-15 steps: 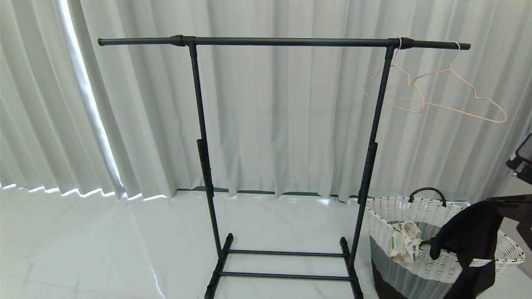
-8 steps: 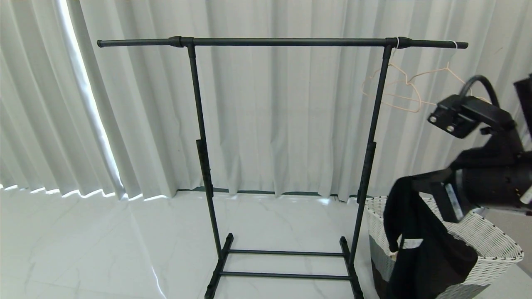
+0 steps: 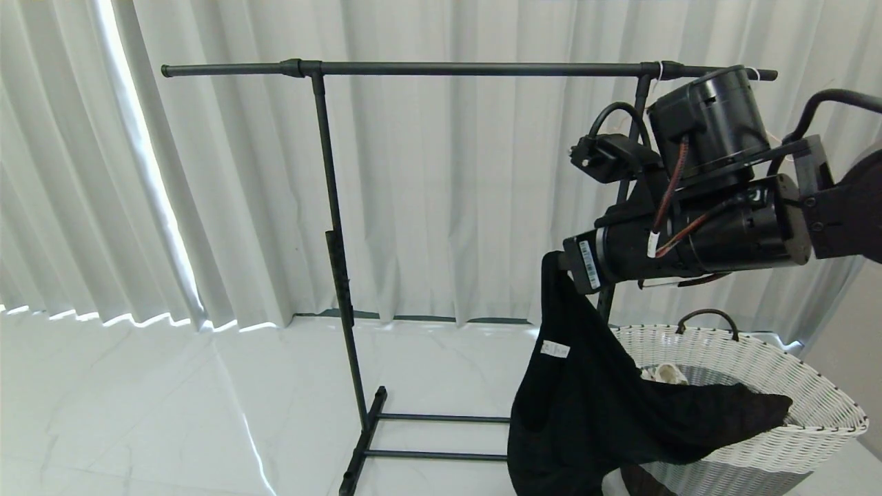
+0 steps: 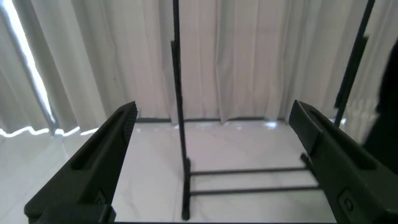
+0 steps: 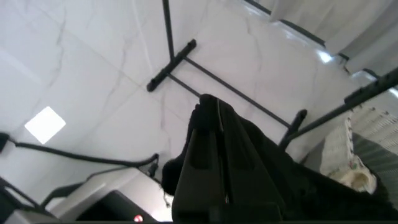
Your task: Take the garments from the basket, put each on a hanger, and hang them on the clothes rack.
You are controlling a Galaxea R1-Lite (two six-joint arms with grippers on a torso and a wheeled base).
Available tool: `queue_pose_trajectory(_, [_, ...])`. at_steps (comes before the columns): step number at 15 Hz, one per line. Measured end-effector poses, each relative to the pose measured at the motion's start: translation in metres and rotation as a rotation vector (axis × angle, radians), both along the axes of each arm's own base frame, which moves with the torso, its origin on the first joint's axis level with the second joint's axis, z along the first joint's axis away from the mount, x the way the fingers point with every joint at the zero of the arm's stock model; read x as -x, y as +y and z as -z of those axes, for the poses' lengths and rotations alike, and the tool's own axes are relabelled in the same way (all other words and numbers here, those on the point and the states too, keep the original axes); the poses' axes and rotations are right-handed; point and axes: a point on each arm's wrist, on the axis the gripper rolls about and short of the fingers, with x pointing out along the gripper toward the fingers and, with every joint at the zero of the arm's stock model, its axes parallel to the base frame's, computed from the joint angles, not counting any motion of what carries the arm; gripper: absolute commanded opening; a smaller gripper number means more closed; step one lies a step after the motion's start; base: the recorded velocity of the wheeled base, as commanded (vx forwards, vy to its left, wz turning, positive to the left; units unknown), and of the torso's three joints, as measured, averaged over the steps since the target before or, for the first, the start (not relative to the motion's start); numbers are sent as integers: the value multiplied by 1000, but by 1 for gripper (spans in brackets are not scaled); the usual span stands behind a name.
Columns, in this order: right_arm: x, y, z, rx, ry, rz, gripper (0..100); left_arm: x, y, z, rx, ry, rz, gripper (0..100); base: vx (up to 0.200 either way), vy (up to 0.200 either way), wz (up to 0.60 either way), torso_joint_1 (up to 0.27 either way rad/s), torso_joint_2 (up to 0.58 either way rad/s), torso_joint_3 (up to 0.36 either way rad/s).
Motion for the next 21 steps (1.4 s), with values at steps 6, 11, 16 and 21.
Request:
queue_pose_trajectory(6, [-4, 15, 1, -58, -10, -12, 0, -92, -12, -106, 96, 176, 141, 100, 0, 0, 0, 0, 0, 0])
queue_pose_trajectory(11, [0, 22, 1, -70, -11, -36, 0, -183, -80, -98, 46, 459, 410, 100, 0, 0, 0, 0, 0, 0])
queue_pose_trajectory(16, [14, 43, 6, -103, 14, -119, 0, -217, -134, -56, 19, 701, 508, 100, 0, 0, 0, 0, 0, 0])
queue_pose_trajectory(21, [25, 55, 7, -122, 35, -196, 0, -234, -149, -24, -1, 835, 523, 100, 0, 0, 0, 0, 0, 0])
